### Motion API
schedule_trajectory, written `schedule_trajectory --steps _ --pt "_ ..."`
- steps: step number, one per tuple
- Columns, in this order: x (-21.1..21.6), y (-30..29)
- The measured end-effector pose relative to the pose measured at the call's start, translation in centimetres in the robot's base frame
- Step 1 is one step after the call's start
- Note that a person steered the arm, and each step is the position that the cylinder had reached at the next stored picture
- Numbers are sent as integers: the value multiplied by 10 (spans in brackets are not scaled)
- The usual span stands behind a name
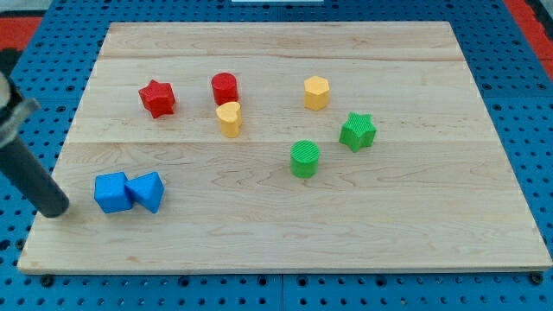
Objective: Place the blue cube to the bottom of red star
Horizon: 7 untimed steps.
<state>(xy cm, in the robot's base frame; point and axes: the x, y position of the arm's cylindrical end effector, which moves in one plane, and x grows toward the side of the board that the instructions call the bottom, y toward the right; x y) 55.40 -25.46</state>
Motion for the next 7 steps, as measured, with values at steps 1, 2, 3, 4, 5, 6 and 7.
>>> schedule_trajectory --steps 1,2,3,4,5,6,7 --pt "-11 32" --pt "-20 66" --pt "-10 80" --pt "-2 96" --pt "-38 105" --pt "-77 101" --pt "-81 97"
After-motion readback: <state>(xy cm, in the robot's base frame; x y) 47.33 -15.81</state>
